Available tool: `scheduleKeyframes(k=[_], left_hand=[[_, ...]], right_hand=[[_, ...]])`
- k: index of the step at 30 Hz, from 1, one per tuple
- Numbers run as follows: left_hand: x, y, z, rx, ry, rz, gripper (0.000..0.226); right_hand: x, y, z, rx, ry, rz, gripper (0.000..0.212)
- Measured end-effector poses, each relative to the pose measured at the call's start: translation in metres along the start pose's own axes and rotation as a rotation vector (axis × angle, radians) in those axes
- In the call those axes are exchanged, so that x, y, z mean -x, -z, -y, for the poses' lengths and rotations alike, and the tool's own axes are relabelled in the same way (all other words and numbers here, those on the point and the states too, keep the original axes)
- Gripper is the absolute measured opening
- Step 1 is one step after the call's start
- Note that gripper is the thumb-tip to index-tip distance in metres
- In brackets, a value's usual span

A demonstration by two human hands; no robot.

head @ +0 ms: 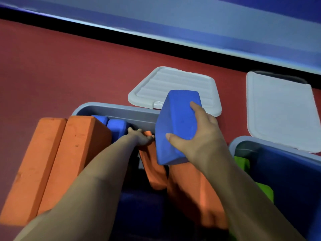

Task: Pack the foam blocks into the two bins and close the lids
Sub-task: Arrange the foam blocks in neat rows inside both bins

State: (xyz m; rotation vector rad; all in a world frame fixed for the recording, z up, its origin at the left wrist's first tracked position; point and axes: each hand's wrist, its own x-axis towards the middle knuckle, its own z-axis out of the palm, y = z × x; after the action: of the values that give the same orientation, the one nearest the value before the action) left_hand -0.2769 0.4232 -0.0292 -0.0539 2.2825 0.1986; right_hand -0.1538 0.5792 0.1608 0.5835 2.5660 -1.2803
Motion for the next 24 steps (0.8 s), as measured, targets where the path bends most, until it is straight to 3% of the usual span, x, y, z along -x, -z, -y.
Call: scheduleKeyframes(k=[4,14,24], left_hand=[[-0.003,-0.003,-0.006,0.088,0.063,-0.031,0.073],[0.001,-0.008,-0.014,0.383,0.160,-0.173,0.051],[0.031,0.013,-0.007,0.303,0.192,-0.045,0.078]], right_hand=[[0.007,0.001,0.005,0.042,0.007,0.018,0.093],[0.020,0.005,0.002,0.077,0.037,-0.041,0.090],[0.022,0.004,0.003,0.161,-0.024,-0.066,0.092]])
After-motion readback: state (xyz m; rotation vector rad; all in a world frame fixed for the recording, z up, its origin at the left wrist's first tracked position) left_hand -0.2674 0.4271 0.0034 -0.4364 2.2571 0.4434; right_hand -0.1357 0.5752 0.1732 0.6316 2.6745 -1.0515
